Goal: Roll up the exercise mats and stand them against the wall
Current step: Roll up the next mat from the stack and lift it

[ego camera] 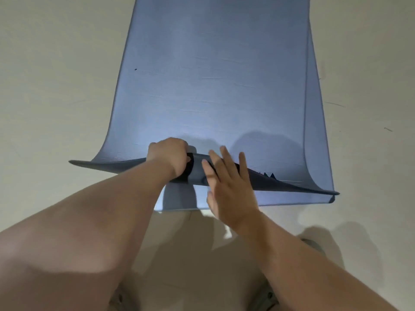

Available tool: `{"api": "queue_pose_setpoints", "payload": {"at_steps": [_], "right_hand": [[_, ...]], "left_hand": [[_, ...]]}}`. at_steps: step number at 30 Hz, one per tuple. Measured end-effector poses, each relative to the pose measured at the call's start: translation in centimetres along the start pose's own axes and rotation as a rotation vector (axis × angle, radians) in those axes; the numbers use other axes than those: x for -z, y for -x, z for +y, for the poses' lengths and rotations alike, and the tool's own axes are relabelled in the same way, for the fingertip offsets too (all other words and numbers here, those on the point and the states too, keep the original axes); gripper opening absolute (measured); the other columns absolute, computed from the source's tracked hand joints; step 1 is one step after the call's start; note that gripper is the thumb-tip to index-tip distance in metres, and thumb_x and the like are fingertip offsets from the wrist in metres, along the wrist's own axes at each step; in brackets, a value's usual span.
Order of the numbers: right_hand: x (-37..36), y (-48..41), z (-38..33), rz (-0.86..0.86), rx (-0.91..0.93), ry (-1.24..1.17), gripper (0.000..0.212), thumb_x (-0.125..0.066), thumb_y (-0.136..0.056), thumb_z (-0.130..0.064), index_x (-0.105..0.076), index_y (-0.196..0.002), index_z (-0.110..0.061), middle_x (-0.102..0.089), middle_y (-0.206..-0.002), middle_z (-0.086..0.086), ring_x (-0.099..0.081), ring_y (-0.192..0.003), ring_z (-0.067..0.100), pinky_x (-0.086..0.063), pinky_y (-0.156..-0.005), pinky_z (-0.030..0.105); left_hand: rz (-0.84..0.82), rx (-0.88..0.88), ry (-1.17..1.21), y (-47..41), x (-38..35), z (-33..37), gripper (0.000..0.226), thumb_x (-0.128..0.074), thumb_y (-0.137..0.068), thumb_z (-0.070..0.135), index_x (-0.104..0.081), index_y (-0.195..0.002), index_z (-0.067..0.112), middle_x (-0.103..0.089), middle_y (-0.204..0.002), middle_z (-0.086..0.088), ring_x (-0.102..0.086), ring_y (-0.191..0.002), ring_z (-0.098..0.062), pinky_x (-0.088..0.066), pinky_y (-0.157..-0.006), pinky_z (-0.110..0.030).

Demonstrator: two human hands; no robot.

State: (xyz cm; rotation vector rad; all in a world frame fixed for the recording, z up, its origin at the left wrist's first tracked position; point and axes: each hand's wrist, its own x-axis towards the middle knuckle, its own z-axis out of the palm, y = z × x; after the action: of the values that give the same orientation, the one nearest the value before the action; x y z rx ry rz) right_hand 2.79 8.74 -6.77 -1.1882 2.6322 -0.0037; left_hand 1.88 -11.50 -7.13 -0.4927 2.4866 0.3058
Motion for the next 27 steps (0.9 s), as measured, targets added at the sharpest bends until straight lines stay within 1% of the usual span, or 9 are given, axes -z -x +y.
{"api": "queue_pose_setpoints", "payload": {"at_steps": [4, 6, 8, 11, 14, 17, 19, 22, 27], "right_hand": [[-2.4, 3.3, 2.7, -0.241, -0.048, 0.236, 0.093, -0.045, -0.100, -0.037, 0.018, -0.158, -0.001, 0.026, -0.169, 0.021, 0.039, -0.149, 0.040, 0.030, -0.115, 0.062], [-3.3, 3.2, 3.9, -0.304, -0.062, 0.253, 0.095, -0.042, -0.101, -0.037, 0.030, -0.153, -0.002, 0.034, -0.165, 0.020, 0.039, -0.148, 0.039, 0.032, -0.114, 0.062], [-4.1, 2.4, 4.1, -0.342, -0.071, 0.255, 0.094, -0.037, -0.104, -0.044, 0.032, -0.152, -0.002, 0.032, -0.167, 0.020, 0.031, -0.154, 0.038, 0.021, -0.121, 0.064], [-4.8, 0.9, 4.3, -0.376, -0.071, 0.199, 0.085, -0.029, -0.110, -0.049, 0.030, -0.155, -0.007, 0.020, -0.172, 0.013, 0.018, -0.160, 0.032, 0.005, -0.127, 0.060], [-4.9, -0.4, 4.8, -0.411, -0.090, 0.096, 0.074, -0.030, -0.112, -0.038, 0.016, -0.163, -0.012, 0.003, -0.175, 0.005, 0.004, -0.162, 0.024, 0.000, -0.130, 0.053], [-4.7, -0.8, 4.5, -0.440, -0.104, 0.078, 0.073, -0.035, -0.111, -0.024, 0.013, -0.164, -0.012, 0.001, -0.175, 0.005, 0.003, -0.162, 0.023, -0.001, -0.130, 0.053], [-4.5, -0.8, 4.3, -0.459, -0.104, 0.107, 0.075, -0.036, -0.108, -0.017, 0.013, -0.164, -0.010, 0.002, -0.175, 0.007, 0.002, -0.162, 0.025, -0.002, -0.129, 0.055], [-4.3, -0.9, 4.1, -0.451, -0.112, 0.108, 0.074, -0.038, -0.106, -0.013, 0.006, -0.165, -0.008, -0.004, -0.174, 0.010, -0.005, -0.161, 0.028, -0.008, -0.128, 0.058], [-4.5, -0.7, 3.8, -0.288, -0.157, 0.082, 0.070, -0.057, -0.096, -0.010, -0.032, -0.161, -0.007, -0.047, -0.150, 0.016, -0.045, -0.137, 0.036, -0.028, -0.123, 0.061]], "left_hand": [[-0.004, 0.012, -0.006, -1.5, 0.2, -0.4, 0.022, -0.052, -0.101, 0.037, -0.054, -0.084, 0.023, -0.063, -0.093, -0.002, -0.058, -0.087, -0.027, -0.034, -0.077, -0.036], [0.007, -0.008, -0.064, -1.7, 0.1, 0.1, 0.021, -0.052, -0.102, 0.039, -0.056, -0.089, 0.023, -0.066, -0.098, -0.002, -0.058, -0.092, -0.027, -0.033, -0.079, -0.036], [0.061, -0.035, -0.159, -1.5, 0.0, 0.6, 0.017, -0.056, -0.100, 0.041, -0.057, -0.098, 0.024, -0.066, -0.105, -0.003, -0.058, -0.102, -0.028, -0.035, -0.082, -0.038], [0.278, -0.163, -0.270, -0.4, -0.5, 1.0, 0.026, -0.071, -0.087, 0.032, -0.064, -0.109, 0.020, -0.063, -0.104, -0.007, -0.056, -0.100, -0.033, -0.034, -0.077, -0.038], [0.441, -0.402, -0.304, 1.3, -2.6, 0.8, 0.026, -0.071, -0.063, 0.005, -0.071, -0.089, 0.010, -0.060, -0.078, -0.011, -0.055, -0.071, -0.033, -0.028, -0.064, -0.035], [0.371, -0.510, -0.375, 2.9, -5.7, -0.3, 0.027, -0.079, -0.068, 0.018, -0.073, -0.094, 0.012, -0.061, -0.085, -0.008, -0.053, -0.075, -0.031, -0.036, -0.063, -0.037], [0.343, -0.477, -0.359, 3.6, -6.8, -1.2, 0.054, -0.081, -0.072, 0.031, -0.070, -0.118, 0.007, -0.063, -0.103, -0.011, -0.053, -0.086, -0.032, -0.042, -0.071, -0.041], [0.344, -0.438, -0.384, 4.0, -6.9, -1.9, 0.076, -0.085, -0.064, 0.024, -0.063, -0.133, 0.002, -0.062, -0.122, -0.016, -0.054, -0.096, -0.035, -0.044, -0.081, -0.044], [0.256, -0.362, -0.350, 3.2, -7.1, -1.7, 0.078, -0.085, -0.054, 0.013, -0.065, -0.128, 0.004, -0.062, -0.118, -0.015, -0.057, -0.093, -0.034, -0.049, -0.074, -0.043]]}}
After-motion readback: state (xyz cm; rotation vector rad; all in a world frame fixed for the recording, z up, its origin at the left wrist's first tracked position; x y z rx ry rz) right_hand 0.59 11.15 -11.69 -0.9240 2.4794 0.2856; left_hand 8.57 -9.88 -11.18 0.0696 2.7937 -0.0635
